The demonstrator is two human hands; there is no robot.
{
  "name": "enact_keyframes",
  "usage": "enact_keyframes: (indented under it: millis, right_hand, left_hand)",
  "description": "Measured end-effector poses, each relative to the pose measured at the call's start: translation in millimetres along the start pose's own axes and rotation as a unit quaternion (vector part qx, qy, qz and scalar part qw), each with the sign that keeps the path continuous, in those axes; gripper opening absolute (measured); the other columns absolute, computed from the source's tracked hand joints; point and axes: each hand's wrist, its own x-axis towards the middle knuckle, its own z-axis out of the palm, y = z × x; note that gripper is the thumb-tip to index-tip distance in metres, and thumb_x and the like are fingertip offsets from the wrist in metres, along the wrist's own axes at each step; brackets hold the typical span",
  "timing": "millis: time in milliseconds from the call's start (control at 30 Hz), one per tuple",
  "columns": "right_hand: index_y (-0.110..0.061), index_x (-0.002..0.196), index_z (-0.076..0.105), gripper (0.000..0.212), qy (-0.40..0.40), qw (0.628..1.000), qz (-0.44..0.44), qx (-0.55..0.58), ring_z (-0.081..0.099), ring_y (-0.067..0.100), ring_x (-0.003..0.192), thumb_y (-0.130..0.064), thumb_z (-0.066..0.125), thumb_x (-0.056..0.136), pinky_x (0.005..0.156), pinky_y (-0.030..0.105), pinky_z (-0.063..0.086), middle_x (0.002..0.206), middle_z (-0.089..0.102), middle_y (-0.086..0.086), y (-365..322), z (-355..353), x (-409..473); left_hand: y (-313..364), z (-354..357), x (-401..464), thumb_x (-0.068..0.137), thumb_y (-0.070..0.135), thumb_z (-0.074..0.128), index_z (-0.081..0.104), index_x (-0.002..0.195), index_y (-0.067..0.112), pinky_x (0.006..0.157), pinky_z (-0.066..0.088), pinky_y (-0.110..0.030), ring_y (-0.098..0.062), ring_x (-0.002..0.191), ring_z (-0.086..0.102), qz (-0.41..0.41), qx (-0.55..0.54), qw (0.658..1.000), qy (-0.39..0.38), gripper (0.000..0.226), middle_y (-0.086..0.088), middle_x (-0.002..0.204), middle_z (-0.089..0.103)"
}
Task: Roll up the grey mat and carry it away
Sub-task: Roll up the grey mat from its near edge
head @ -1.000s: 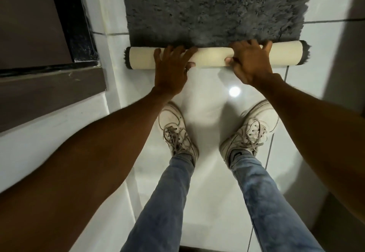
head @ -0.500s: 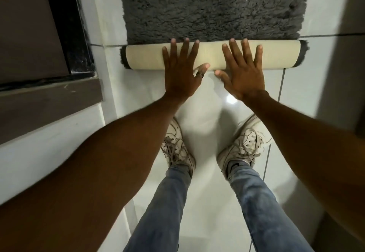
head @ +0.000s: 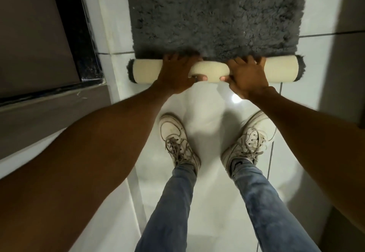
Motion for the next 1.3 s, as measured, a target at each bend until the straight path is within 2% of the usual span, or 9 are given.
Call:
enact_keyframes:
  millis: [133, 233, 367, 533, 633, 733, 867, 1133, 1300]
  right_hand:
    - [-0.019, 0.136, 0.050, 0.054, -0.171, 0.984, 0.029, 0.049, 0.041, 0.039, 0.141, -0.055, 0.051, 0.095, 0.116, 0.066, 0.021, 0.151, 0.051, 0.011, 5.2, -3.6, -11.2]
    - [-0.020, 0.145, 0.043, 0.058, -0.205, 0.976, 0.030, 0.069, 0.032, 0.036, 0.147, -0.054, 0.045, 0.099, 0.119, 0.067, 0.015, 0.156, 0.043, 0.009, 6.2, -5.1, -10.0]
    - [-0.018, 0.133, 0.056, 0.058, -0.040, 0.996, 0.062, 0.042, 0.045, 0.039, 0.133, -0.053, 0.061, 0.087, 0.110, 0.064, 0.031, 0.141, 0.052, 0.012, 6.0, -5.7, -11.5]
    - [-0.014, 0.127, 0.061, 0.035, 0.155, 0.988, 0.014, 0.023, 0.057, 0.036, 0.126, -0.024, 0.058, 0.094, 0.107, 0.051, 0.037, 0.134, 0.064, 0.012, -19.2, 21.6, -44.3]
    - [-0.015, 0.157, 0.033, 0.063, 0.089, 0.995, 0.016, 0.027, 0.023, 0.036, 0.155, -0.043, 0.043, 0.102, 0.124, 0.058, 0.016, 0.166, 0.030, 0.012, -22.8, 29.7, -51.2]
    - [-0.021, 0.163, 0.012, 0.091, 0.045, 0.999, 0.009, -0.010, 0.006, 0.037, 0.158, -0.059, 0.054, 0.092, 0.123, 0.067, 0.007, 0.172, 0.011, 0.010, -12.6, 27.3, -38.1]
    - [-0.023, 0.160, 0.018, 0.102, 0.000, 0.999, 0.026, -0.021, 0.022, 0.039, 0.154, -0.055, 0.072, 0.079, 0.117, 0.076, 0.006, 0.164, 0.032, 0.011, -1.0, 4.5, 9.2]
    - [-0.027, 0.149, 0.037, 0.088, -0.081, 0.996, 0.028, -0.003, 0.037, 0.042, 0.145, -0.064, 0.068, 0.075, 0.113, 0.077, 0.014, 0.153, 0.047, 0.009, 16.3, -22.5, 47.6]
    - [-0.023, 0.148, 0.044, 0.079, -0.269, 0.957, 0.029, 0.100, 0.044, 0.037, 0.139, -0.054, 0.071, 0.081, 0.113, 0.051, 0.033, 0.152, 0.048, 0.012, 16.2, -48.3, 58.6]
  left_hand:
    - [22.7, 6.2, -13.7, 0.089, 0.077, 0.045, 0.043, 0.143, 0.035, 0.115, 0.025, -0.064, -0.041, 0.138, 0.042, -0.029, -0.070, 0.986, -0.151, 0.069, -0.009, 0.152, 0.046]
    - [40.0, 8.0, -28.0, 0.089, 0.070, 0.054, 0.054, 0.135, 0.039, 0.107, 0.033, -0.054, -0.038, 0.130, 0.043, -0.076, -0.016, 0.995, -0.060, 0.056, -0.010, 0.141, 0.049]
    - [63.3, 30.1, -46.9, 0.091, 0.038, 0.069, 0.065, 0.125, 0.028, 0.080, 0.045, -0.039, -0.028, 0.094, 0.059, -0.088, 0.038, 0.981, 0.167, 0.035, -0.006, 0.105, 0.065]
    - [80.2, 49.1, -50.7, 0.099, 0.034, 0.056, 0.062, 0.128, 0.018, 0.095, 0.046, -0.040, -0.029, 0.105, 0.060, -0.131, -0.022, 0.963, 0.236, 0.034, -0.008, 0.114, 0.067]
    - [75.4, 54.3, -58.5, 0.100, 0.043, 0.052, 0.050, 0.145, 0.015, 0.118, 0.034, -0.052, -0.037, 0.135, 0.048, -0.083, -0.036, 0.976, 0.200, 0.053, -0.015, 0.143, 0.056]
    - [58.5, 46.9, -55.8, 0.098, 0.056, 0.047, 0.028, 0.158, 0.019, 0.125, 0.017, -0.060, -0.038, 0.154, 0.021, -0.047, -0.017, 0.992, 0.120, 0.073, -0.014, 0.165, 0.028]
    - [38.8, 17.2, -16.9, 0.089, 0.065, 0.053, 0.017, 0.160, 0.024, 0.122, 0.006, -0.069, -0.039, 0.154, 0.016, -0.046, 0.016, 0.998, 0.051, 0.089, -0.011, 0.167, 0.024]
    - [22.8, -24.9, 21.0, 0.083, 0.071, 0.060, 0.037, 0.147, 0.027, 0.108, 0.035, -0.068, -0.042, 0.129, 0.051, -0.030, 0.050, 0.998, -0.004, 0.081, -0.012, 0.145, 0.054]
    - [15.6, -38.7, 36.1, 0.080, 0.072, 0.062, 0.030, 0.150, 0.033, 0.109, 0.034, -0.060, -0.042, 0.137, 0.043, -0.033, -0.085, 0.982, -0.164, 0.086, -0.011, 0.154, 0.043]
